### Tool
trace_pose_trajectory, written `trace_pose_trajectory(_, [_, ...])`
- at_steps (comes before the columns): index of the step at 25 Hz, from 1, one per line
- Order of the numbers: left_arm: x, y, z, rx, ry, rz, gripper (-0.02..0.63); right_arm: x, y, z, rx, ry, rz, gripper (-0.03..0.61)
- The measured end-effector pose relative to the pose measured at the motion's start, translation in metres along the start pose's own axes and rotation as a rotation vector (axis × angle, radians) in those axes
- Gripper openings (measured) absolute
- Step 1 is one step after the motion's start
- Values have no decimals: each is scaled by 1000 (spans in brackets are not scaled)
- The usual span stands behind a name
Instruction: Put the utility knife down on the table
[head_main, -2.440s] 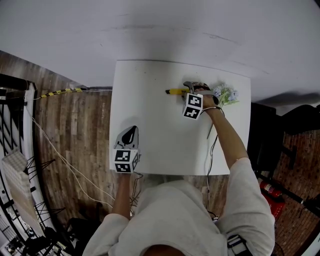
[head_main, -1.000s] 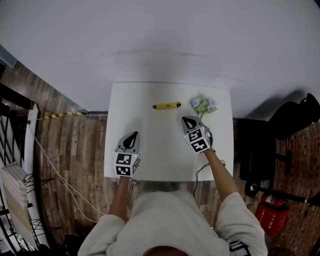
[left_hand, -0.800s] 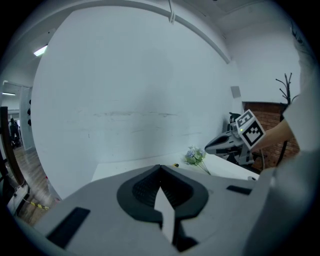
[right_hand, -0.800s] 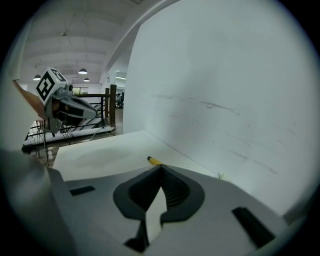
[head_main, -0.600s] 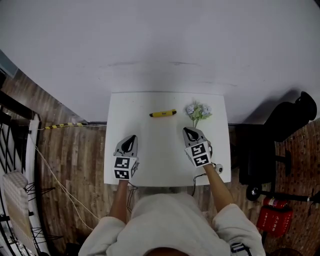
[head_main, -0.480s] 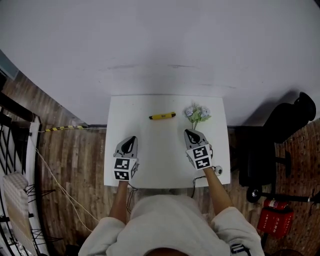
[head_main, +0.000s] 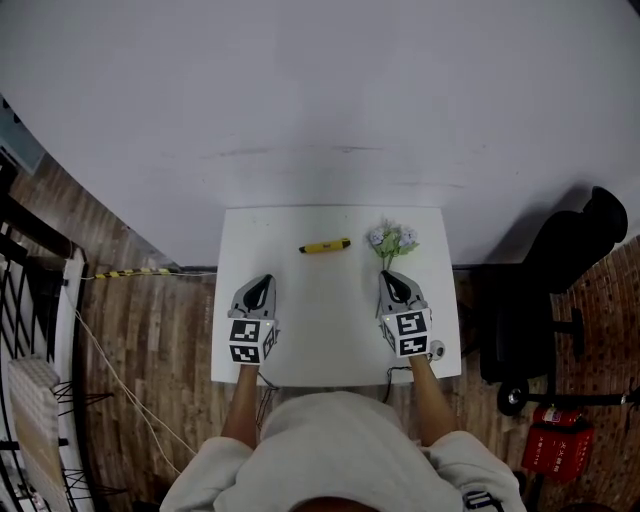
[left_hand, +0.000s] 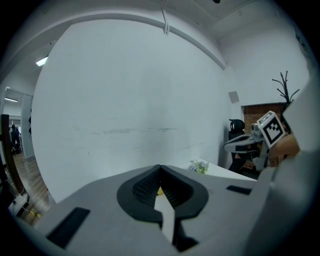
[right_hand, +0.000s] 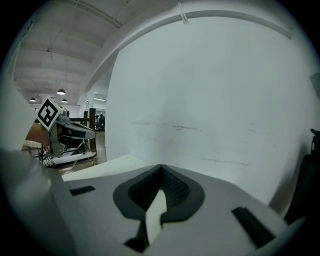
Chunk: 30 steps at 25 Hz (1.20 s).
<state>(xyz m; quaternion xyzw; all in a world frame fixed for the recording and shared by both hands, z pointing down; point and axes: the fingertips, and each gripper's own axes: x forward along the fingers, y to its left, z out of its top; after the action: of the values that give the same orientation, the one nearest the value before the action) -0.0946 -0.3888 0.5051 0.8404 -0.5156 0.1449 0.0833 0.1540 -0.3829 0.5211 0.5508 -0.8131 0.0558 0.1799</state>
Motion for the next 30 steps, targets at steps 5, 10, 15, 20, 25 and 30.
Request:
trace_pose_trajectory(5, [-4, 3, 9, 3, -23, 6, 6, -11, 1, 13, 16, -40, -29, -2])
trace_pose_trajectory(10, [-6, 5, 13, 3, -36, 9, 6, -13, 3, 18, 4, -48, -38, -2])
trace_pose_trajectory(15, [-10, 6, 16, 4, -46, 10, 6, -16, -3, 18, 15, -50, -60, -2])
trace_pose_trajectory(20, [-8, 6, 17, 5, -47, 9, 6, -15, -5, 18, 17, -51, -63, -2])
trace_pose_trajectory(25, [-8, 6, 16, 7, -42, 7, 6, -13, -4, 16, 10, -42, -59, -3])
trace_pose_trajectory(30, [-7, 6, 15, 7, -38, 7, 6, -12, -3, 15, 13, -33, -54, -3])
